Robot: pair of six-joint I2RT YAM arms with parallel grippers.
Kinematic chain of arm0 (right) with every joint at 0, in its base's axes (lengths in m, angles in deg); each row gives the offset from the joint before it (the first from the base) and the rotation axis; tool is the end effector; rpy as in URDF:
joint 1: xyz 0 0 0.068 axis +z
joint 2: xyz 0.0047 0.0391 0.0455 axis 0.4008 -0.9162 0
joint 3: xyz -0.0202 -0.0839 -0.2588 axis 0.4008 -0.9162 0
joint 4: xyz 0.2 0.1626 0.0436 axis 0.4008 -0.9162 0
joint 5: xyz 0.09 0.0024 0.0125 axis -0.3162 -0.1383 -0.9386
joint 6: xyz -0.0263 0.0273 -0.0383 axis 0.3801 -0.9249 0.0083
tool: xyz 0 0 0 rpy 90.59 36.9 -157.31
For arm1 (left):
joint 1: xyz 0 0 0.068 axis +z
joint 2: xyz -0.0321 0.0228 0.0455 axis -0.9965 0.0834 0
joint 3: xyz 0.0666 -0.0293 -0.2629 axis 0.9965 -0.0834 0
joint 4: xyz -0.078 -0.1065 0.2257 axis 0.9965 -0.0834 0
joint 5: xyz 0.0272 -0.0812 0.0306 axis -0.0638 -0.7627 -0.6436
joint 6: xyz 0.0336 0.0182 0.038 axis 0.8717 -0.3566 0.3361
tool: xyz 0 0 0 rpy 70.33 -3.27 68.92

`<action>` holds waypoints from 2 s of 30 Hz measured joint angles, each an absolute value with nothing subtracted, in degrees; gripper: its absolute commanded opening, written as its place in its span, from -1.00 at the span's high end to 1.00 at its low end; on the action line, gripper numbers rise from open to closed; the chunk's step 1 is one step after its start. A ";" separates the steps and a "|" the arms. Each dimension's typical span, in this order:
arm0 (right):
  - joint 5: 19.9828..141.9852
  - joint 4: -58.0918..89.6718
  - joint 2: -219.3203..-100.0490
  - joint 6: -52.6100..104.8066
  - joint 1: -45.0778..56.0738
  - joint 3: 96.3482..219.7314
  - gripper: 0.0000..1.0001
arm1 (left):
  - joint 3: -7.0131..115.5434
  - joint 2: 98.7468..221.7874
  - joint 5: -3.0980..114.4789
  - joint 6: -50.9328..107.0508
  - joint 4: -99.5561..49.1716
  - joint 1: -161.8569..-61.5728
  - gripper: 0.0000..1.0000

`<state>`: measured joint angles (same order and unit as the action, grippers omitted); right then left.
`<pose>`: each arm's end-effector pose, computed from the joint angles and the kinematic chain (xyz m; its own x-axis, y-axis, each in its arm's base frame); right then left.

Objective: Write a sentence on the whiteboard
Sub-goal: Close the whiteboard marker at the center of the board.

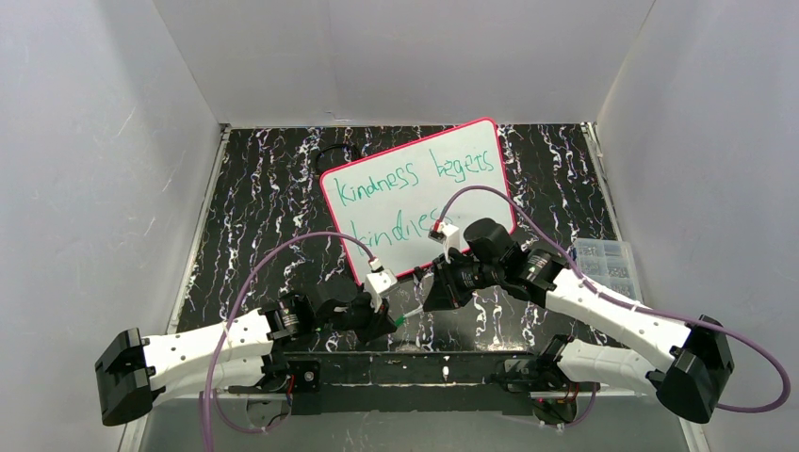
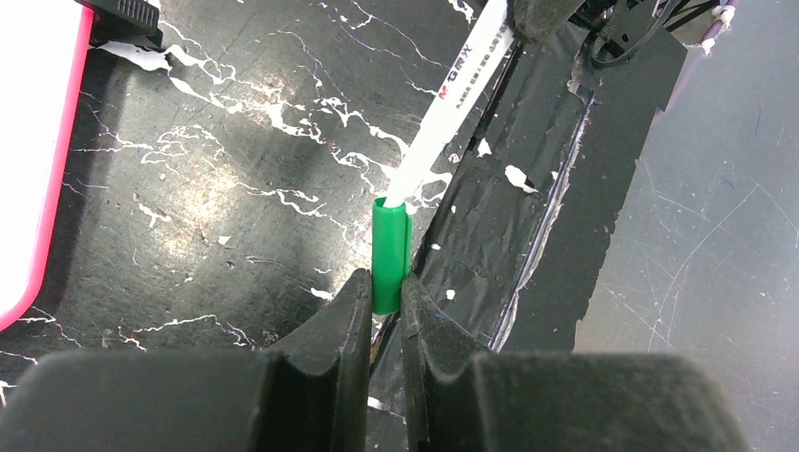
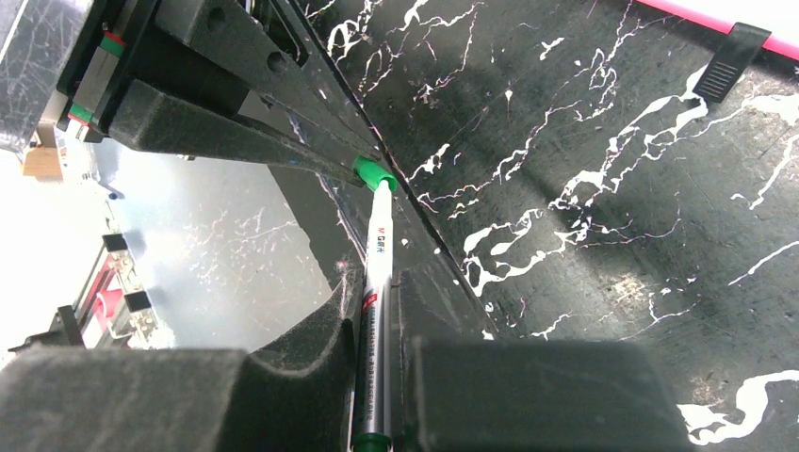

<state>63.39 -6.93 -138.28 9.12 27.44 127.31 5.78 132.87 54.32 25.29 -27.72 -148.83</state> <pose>0.1279 0.1826 0.2714 -0.7237 -0.3150 -0.6141 -0.6804 0.4749 0.5582 0.0794 -0.1733 0.2178 -0.4158 0.2885 -0.8625 0.8750 0.3855 -0.2929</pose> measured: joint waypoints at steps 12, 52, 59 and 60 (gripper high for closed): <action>58.50 -4.54 -141.13 9.12 26.96 126.92 0.97 | 5.10 132.72 54.19 25.55 -27.70 -149.49 1.00; 66.78 -17.66 -149.85 13.86 27.31 133.04 0.97 | 8.09 154.97 53.43 31.74 -12.64 -150.34 1.00; 68.13 -18.27 -150.74 13.56 27.92 133.63 0.97 | 8.09 157.02 53.52 31.76 -10.65 -150.34 1.00; 68.40 -18.27 -150.76 13.51 27.94 133.63 0.97 | 8.09 157.33 53.62 31.76 -10.26 -150.34 1.00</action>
<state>68.40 -18.27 -150.76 13.51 27.94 133.63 8.09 157.33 53.62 31.76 -10.26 -150.34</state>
